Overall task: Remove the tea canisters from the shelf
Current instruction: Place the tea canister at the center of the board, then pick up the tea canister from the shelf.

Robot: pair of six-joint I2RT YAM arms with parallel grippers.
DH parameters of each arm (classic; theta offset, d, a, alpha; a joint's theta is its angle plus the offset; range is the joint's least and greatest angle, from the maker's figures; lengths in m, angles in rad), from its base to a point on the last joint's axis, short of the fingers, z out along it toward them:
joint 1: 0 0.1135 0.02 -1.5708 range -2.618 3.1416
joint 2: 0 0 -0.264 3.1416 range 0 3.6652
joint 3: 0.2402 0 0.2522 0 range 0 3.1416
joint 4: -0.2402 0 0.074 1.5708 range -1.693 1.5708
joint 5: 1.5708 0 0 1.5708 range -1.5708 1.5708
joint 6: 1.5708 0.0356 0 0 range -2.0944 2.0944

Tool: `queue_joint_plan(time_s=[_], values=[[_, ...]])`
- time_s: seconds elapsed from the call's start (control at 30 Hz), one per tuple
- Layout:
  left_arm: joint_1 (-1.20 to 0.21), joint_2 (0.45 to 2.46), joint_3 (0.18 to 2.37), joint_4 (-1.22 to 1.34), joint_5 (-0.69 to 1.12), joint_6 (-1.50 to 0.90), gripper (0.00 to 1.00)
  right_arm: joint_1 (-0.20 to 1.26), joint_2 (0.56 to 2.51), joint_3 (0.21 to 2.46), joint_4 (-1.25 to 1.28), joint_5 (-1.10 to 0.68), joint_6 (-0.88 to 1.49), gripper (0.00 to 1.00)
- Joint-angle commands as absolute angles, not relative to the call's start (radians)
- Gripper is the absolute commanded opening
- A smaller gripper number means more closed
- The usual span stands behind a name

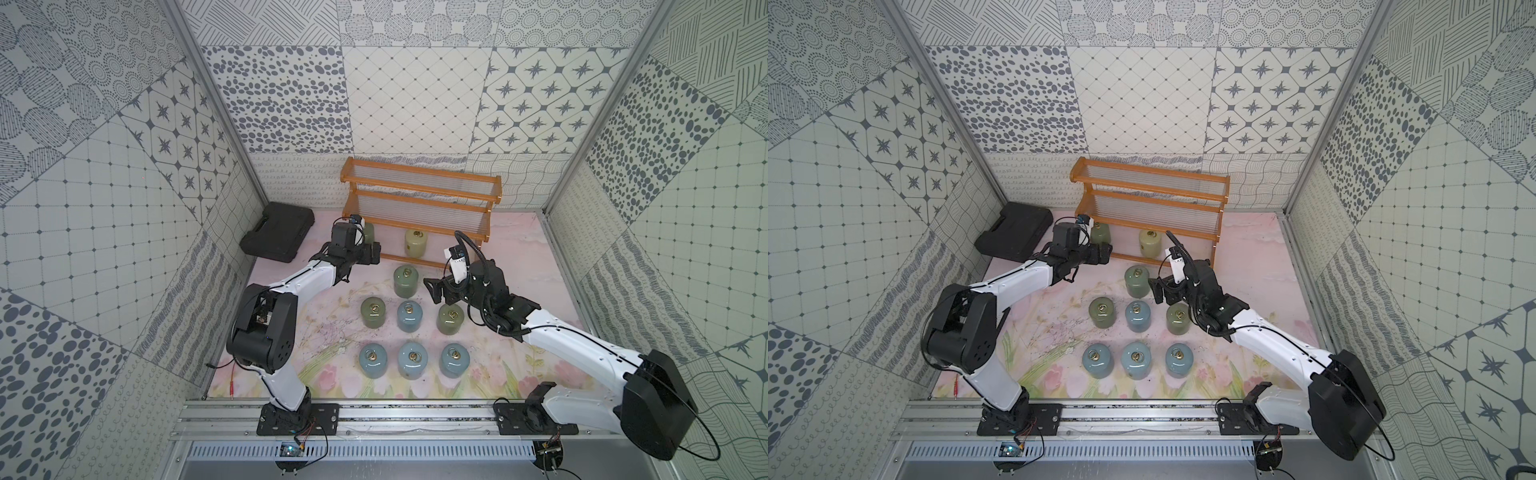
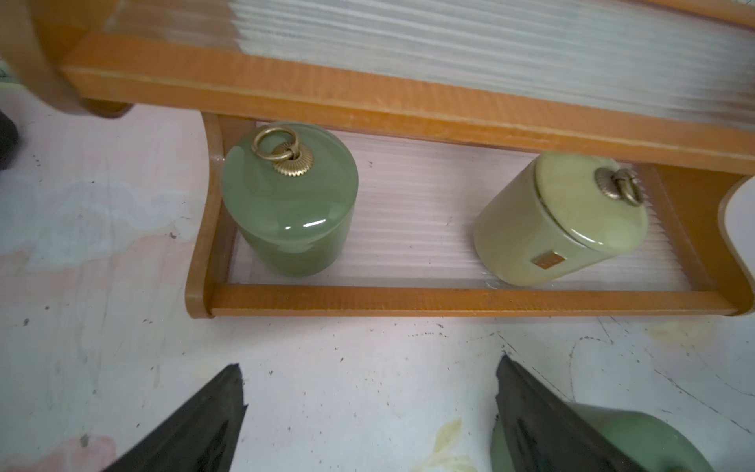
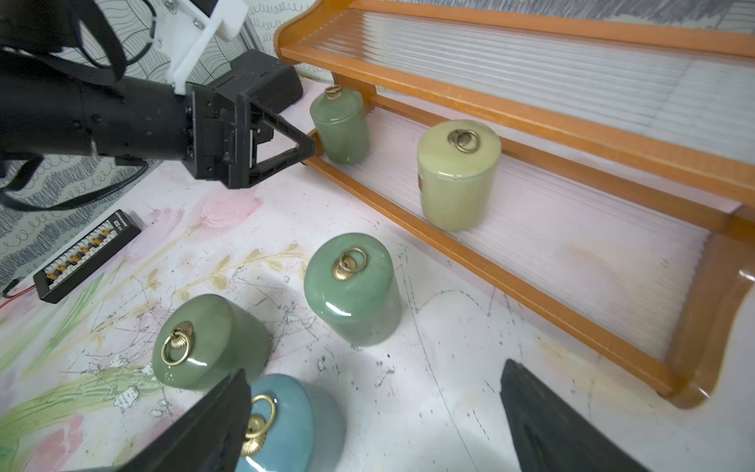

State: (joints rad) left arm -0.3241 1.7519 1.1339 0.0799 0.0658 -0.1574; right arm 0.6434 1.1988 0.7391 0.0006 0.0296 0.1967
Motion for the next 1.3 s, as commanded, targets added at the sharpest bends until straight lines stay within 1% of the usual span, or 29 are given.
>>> queue_joint_plan(time_s=[0.0, 0.17, 0.4, 0.57, 1.2, 1.27], values=[[-0.311, 1.871, 1.215, 0.181, 0.058, -0.079, 1.0, 0.625, 1.116, 0.693, -0.032, 0.094, 0.229, 0.99], [-0.311, 1.951, 1.269, 0.236, 0.001, -0.056, 1.0, 0.616, 1.004, 0.614, -0.05, 0.145, 0.273, 0.99], [-0.302, 2.06, 1.396, 0.177, -0.034, -0.041, 1.0, 0.612, 0.931, 0.577, -0.099, 0.187, 0.296, 0.99], [-0.278, 2.092, 1.42, 0.191, -0.029, -0.088, 1.0, 0.61, 0.894, 0.572, -0.129, 0.211, 0.296, 1.0], [-0.253, 2.194, 1.556, 0.175, 0.045, -0.097, 1.0, 0.607, 0.87, 0.569, -0.164, 0.239, 0.307, 1.0], [-0.254, 2.199, 1.562, 0.178, 0.069, -0.099, 0.98, 0.607, 0.868, 0.568, -0.167, 0.242, 0.307, 0.99]])
